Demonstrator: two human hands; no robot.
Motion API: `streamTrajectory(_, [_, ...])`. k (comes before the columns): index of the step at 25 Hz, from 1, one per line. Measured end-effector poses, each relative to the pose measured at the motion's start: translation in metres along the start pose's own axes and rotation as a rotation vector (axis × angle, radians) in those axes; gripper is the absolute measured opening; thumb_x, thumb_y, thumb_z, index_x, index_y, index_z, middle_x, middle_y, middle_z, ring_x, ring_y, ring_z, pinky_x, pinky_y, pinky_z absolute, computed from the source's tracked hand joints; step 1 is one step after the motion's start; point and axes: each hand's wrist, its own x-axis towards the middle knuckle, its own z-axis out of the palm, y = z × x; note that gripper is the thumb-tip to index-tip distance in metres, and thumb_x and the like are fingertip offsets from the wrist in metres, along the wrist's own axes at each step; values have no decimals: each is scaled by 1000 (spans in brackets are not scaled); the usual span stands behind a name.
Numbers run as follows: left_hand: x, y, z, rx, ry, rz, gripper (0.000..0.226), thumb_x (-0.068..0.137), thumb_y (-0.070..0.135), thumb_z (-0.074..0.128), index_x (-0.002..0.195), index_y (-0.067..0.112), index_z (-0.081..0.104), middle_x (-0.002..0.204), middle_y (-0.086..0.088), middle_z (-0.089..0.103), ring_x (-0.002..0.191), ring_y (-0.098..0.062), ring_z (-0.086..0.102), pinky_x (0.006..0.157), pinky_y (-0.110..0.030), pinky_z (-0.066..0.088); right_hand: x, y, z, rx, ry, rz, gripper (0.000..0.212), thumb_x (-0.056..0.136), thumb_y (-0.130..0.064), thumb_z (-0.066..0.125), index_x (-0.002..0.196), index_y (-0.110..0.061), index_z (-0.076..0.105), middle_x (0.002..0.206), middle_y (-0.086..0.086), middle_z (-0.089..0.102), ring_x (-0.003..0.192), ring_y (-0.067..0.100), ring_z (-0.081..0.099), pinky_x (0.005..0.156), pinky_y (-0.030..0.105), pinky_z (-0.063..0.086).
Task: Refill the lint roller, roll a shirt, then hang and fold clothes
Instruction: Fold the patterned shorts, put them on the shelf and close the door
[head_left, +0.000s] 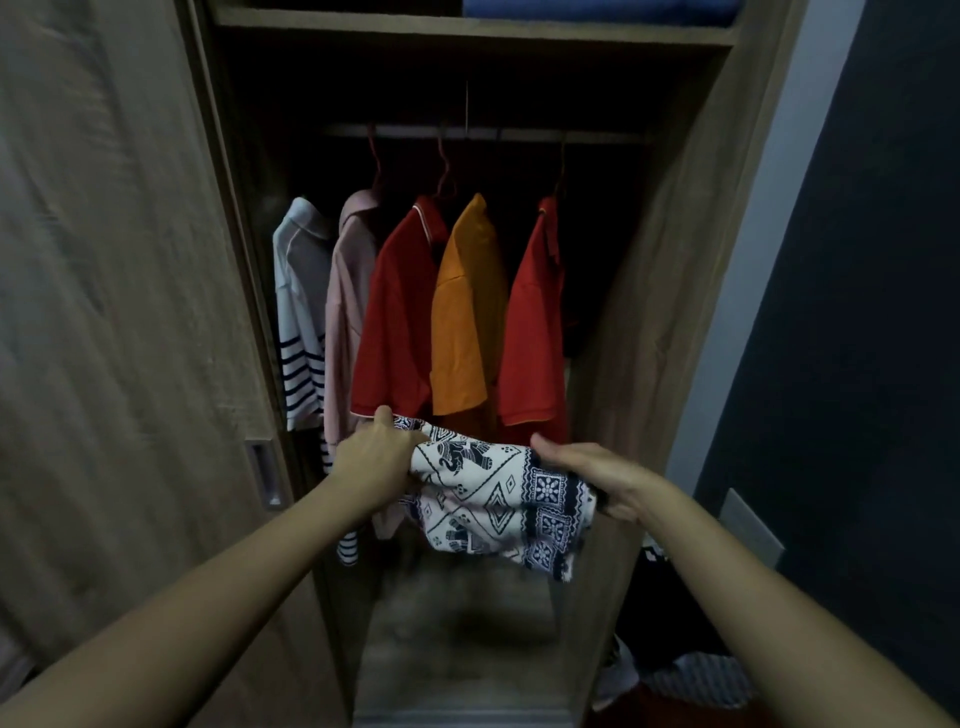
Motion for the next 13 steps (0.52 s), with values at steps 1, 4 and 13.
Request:
streamTrajectory(1, [3,0,-3,33,-5,-26,41,85,31,60,125,34,53,115,-8,39,109,-33,50,82,-46,49,-1,4,0,-28,-31,-43,88,38,-57,87,113,-19,62,109,1,68,108,20,61,103,42,43])
streamTrajectory(4, [12,-5,-8,146,-35,-4,40,81,38,63,119,27,58,126,-5,35,118,-29,37,88,-44,45,-4,17,5,-226,-30,-162,104,43,-29,92,131,-37,37,123,-1,49,110,14,54,100,34,45])
streamTrajectory(13, [10,-3,20,-153,-387,408,28,67,33,74,83,10,67,91,-3,65,81,-17,62,72,-36,55,-23,28,1,-1483,142,-299,71,69,-57,56,131,-24,49,131,-1,46,129,23,30,109,65,8])
